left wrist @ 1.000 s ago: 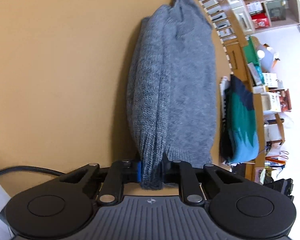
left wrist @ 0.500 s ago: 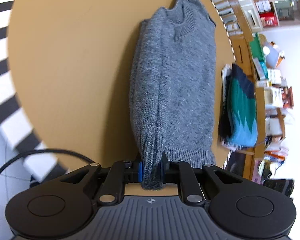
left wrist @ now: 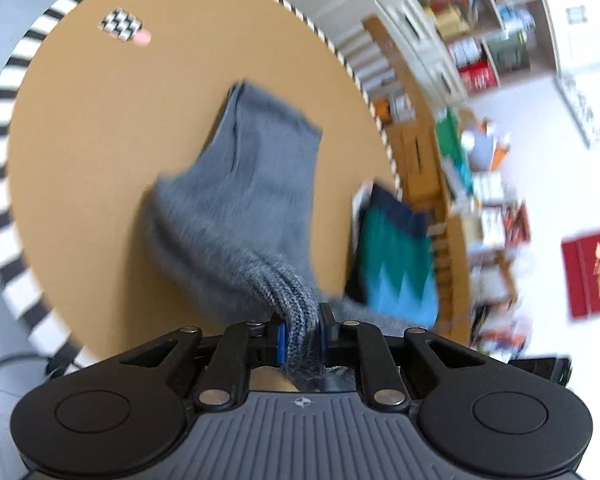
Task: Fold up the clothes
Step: 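Lift the vest hem with both tools and fold it toward the collar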
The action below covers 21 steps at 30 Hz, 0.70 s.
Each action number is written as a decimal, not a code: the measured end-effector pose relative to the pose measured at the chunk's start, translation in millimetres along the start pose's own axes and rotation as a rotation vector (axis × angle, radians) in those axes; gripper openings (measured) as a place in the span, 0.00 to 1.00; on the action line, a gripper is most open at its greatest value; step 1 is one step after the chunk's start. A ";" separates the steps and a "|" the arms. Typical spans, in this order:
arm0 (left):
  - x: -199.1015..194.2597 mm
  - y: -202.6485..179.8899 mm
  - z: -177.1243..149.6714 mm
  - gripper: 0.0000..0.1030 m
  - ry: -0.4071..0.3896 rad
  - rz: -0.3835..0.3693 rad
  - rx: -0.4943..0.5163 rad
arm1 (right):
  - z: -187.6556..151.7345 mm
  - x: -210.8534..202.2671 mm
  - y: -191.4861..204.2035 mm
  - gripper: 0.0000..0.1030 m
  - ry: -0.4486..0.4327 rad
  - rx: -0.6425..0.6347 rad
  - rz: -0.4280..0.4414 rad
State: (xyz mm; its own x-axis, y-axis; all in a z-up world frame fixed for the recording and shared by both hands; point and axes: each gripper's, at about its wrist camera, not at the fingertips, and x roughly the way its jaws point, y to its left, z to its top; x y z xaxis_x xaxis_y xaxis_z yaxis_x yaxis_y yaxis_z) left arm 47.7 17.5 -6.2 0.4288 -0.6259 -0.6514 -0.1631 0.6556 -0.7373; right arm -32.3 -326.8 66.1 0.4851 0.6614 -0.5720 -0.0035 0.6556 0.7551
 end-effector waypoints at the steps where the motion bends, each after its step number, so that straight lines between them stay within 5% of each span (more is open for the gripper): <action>1: 9.1 -4.1 14.3 0.15 -0.015 0.001 -0.018 | 16.7 8.9 0.6 0.02 -0.016 0.004 -0.011; 15: 169.4 27.2 194.1 0.15 -0.020 0.109 -0.246 | 188.7 149.7 -51.1 0.02 -0.122 0.218 -0.209; 21: 230.0 55.3 241.8 0.16 -0.003 0.108 -0.308 | 205.8 221.8 -97.2 0.06 -0.088 0.268 -0.340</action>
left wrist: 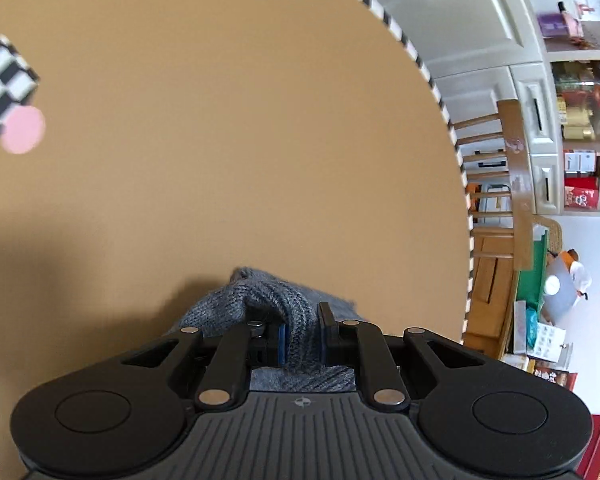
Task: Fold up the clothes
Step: 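Lift the vest hem with both tools and fold it toward the collar, then lay the folded hem over the vest with both tools and open them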
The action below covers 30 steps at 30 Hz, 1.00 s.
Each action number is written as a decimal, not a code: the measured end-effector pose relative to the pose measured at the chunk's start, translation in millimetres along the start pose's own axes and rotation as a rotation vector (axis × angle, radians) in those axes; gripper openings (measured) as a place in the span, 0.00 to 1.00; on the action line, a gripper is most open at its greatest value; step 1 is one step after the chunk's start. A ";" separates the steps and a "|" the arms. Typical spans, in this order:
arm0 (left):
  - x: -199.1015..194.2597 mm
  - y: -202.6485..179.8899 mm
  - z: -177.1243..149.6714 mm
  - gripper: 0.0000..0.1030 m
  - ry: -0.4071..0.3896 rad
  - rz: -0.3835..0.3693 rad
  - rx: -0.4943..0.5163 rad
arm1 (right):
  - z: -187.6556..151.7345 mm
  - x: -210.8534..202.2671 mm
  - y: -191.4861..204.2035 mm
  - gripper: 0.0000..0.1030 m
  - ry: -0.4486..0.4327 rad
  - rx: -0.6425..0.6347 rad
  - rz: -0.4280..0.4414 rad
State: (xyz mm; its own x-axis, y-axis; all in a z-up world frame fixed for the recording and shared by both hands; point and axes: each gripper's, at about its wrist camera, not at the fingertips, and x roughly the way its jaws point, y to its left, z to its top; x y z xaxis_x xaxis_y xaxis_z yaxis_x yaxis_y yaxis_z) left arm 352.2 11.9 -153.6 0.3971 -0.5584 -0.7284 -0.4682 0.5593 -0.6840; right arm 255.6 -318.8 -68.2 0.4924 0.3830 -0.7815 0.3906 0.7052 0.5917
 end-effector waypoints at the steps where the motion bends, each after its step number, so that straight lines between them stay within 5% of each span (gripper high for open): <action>1: 4.3 2.4 3.8 0.18 0.007 -0.030 0.004 | -1.0 8.2 -3.9 0.08 -0.001 0.018 -0.004; 4: -0.9 5.3 12.6 0.26 0.023 -0.092 0.050 | 1.2 17.1 -18.6 0.35 -0.027 0.076 -0.003; 6: -14.5 3.0 13.9 0.37 0.004 -0.101 0.138 | -0.3 4.3 -22.2 0.38 -0.061 0.047 0.026; 9: -56.2 -11.1 -1.5 0.73 -0.149 0.001 0.432 | -23.1 -41.0 -14.9 0.42 -0.171 -0.154 0.014; 12: -88.6 -20.0 -36.5 0.79 -0.295 0.082 0.694 | -66.2 -78.4 -8.4 0.53 -0.239 -0.348 -0.019; 16: -82.4 -31.3 -102.5 0.64 -0.321 0.163 1.064 | -122.8 -85.0 -5.4 0.48 -0.257 -0.476 -0.030; 19: -50.4 -35.9 -141.7 0.57 -0.286 0.246 1.248 | -131.2 -76.4 -1.1 0.47 -0.238 -0.494 -0.055; 24: -15.4 -33.8 -165.1 0.54 -0.245 0.375 1.321 | -145.2 -62.2 6.1 0.45 -0.207 -0.523 -0.097; 25: -14.4 -31.8 -165.8 0.38 -0.238 0.375 1.319 | -148.0 -59.3 7.5 0.40 -0.200 -0.529 -0.105; 26: -13.4 -29.7 -166.5 0.16 -0.231 0.376 1.318 | -150.8 -56.5 9.0 0.19 -0.194 -0.535 -0.113; 30: -20.7 -22.5 -161.9 0.09 -0.247 0.374 1.277 | -143.5 -50.0 13.2 0.08 -0.211 -0.534 -0.125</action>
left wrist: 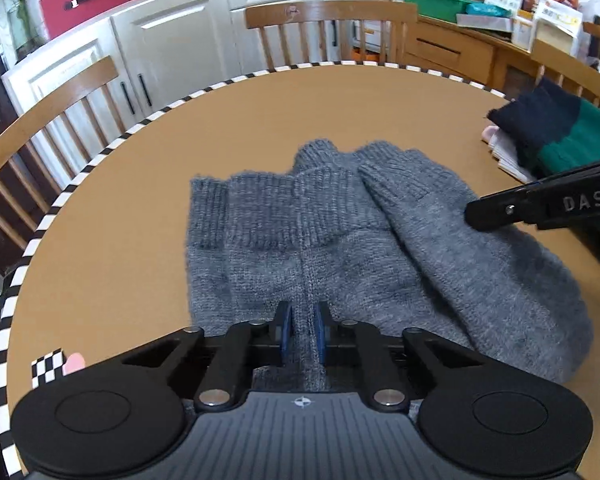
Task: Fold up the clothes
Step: 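Lay the folded hem over the vest with both tools and open them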
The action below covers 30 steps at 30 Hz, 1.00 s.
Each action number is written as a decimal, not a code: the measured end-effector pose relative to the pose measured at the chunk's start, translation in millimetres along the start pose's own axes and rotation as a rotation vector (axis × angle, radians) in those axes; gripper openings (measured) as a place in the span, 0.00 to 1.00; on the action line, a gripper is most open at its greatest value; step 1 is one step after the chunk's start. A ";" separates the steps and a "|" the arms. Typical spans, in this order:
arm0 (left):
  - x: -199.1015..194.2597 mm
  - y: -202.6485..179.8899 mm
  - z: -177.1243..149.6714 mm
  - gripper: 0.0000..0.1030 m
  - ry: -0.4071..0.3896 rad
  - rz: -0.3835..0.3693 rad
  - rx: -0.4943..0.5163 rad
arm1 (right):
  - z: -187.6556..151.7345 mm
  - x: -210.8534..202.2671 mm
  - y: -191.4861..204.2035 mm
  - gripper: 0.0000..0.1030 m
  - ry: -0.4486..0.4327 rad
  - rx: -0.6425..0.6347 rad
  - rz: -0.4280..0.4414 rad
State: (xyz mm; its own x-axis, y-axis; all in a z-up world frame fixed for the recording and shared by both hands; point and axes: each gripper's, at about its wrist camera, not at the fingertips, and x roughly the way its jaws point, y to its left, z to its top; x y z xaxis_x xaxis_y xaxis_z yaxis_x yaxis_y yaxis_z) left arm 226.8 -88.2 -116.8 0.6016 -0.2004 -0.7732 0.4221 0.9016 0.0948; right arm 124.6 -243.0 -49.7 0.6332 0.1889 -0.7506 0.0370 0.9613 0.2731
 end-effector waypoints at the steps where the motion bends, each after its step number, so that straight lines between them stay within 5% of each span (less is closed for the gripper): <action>1: -5.6 4.9 -0.4 0.06 -0.009 0.006 -0.024 | 0.7 -2.9 -1.3 0.08 -0.008 0.005 0.002; 7: -52.3 54.1 3.4 0.06 -0.090 0.010 -0.208 | 11.9 -43.0 -10.3 0.03 -0.112 0.010 -0.008; 12: -46.1 68.6 -0.3 0.06 -0.073 0.028 -0.269 | 13.4 -20.1 -17.4 0.03 -0.084 -0.012 -0.075; 16: -63.5 74.5 1.6 0.06 -0.138 0.063 -0.268 | 15.7 -11.0 -19.8 0.03 -0.082 -0.019 -0.094; 22: -9.1 88.1 -8.6 0.06 -0.001 0.034 -0.337 | 23.2 -6.2 -26.9 0.03 -0.102 0.013 -0.077; 25: -4.6 90.0 -11.9 0.07 0.002 0.003 -0.374 | 27.3 -4.1 -31.6 0.04 -0.112 0.038 -0.065; 28: -17.0 98.8 -10.6 0.15 -0.020 -0.036 -0.422 | 31.3 -1.9 -36.3 0.14 -0.123 0.063 -0.053; 30: -28.4 108.6 -9.2 0.28 -0.053 -0.050 -0.465 | 34.1 -0.5 -39.4 0.36 -0.129 0.079 -0.045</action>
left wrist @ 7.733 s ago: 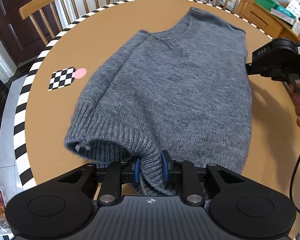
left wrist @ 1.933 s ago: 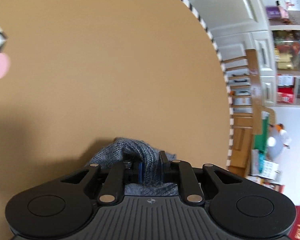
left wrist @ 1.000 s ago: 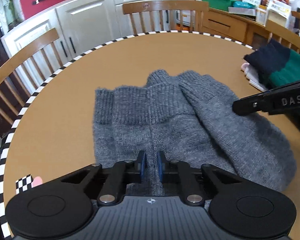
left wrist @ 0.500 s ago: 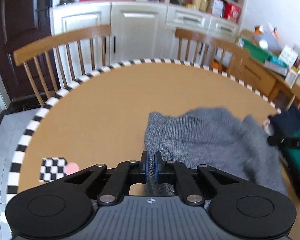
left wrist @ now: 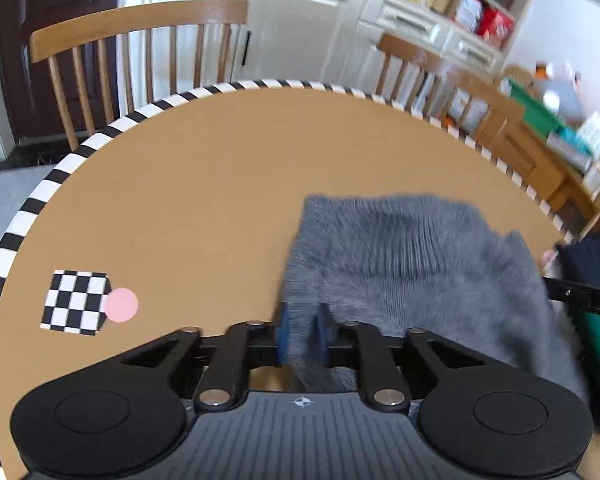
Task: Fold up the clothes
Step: 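Lay the folded hem over the vest with both tools and open them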
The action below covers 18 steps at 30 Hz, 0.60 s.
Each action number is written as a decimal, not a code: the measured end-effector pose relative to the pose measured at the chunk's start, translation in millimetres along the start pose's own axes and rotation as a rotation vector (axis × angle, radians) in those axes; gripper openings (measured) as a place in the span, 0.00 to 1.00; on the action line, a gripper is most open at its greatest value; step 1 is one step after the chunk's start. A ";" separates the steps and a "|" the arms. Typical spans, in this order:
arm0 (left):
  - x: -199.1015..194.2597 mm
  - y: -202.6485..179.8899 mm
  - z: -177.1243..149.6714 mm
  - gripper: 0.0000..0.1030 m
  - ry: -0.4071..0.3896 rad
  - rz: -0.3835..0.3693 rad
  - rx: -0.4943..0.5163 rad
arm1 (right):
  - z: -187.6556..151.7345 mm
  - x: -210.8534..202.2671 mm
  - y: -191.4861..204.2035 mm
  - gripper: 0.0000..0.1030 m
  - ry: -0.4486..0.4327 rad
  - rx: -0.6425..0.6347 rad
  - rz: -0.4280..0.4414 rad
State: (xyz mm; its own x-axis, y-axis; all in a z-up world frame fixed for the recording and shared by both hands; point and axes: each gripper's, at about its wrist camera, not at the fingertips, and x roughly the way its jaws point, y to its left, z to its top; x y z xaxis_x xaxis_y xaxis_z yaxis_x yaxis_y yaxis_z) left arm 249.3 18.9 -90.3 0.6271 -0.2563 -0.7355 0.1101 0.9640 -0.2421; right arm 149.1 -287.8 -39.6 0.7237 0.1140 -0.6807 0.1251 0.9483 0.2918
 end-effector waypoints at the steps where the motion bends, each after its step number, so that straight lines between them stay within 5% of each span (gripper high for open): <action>1: -5.9 3.9 3.1 0.35 -0.019 -0.008 -0.021 | 1.4 1.0 -1.4 0.40 -0.003 0.009 0.004; 4: -5.2 1.6 16.8 0.51 -0.051 -0.015 -0.029 | 10.0 10.1 -7.2 0.42 0.005 0.075 0.024; 8: 14.8 -18.2 32.3 0.52 -0.031 -0.019 0.023 | 12.9 43.5 -2.7 0.42 0.089 0.136 0.051; 10: 27.2 -36.0 31.3 0.51 -0.033 0.008 0.123 | 8.0 50.0 5.3 0.27 0.086 0.109 0.071; 11: 33.7 -45.8 28.5 0.42 -0.038 0.035 0.193 | 6.1 50.7 9.9 0.06 0.074 0.087 0.071; 13: 34.0 -53.9 24.0 0.12 -0.066 0.070 0.267 | 7.9 42.1 19.2 0.05 0.020 0.029 0.040; 18: -7.8 -48.6 32.4 0.10 -0.257 0.090 0.264 | 29.8 0.0 25.2 0.04 -0.160 -0.047 0.046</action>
State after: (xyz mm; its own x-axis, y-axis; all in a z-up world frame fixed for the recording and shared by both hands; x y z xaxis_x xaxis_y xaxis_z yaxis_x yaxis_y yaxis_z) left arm 264.0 -23.6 -52.3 0.8130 -0.1757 -0.5552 0.2195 0.9755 0.0127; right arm 172.5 -272.8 -12.3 0.8274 0.1126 -0.5502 0.0598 0.9565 0.2857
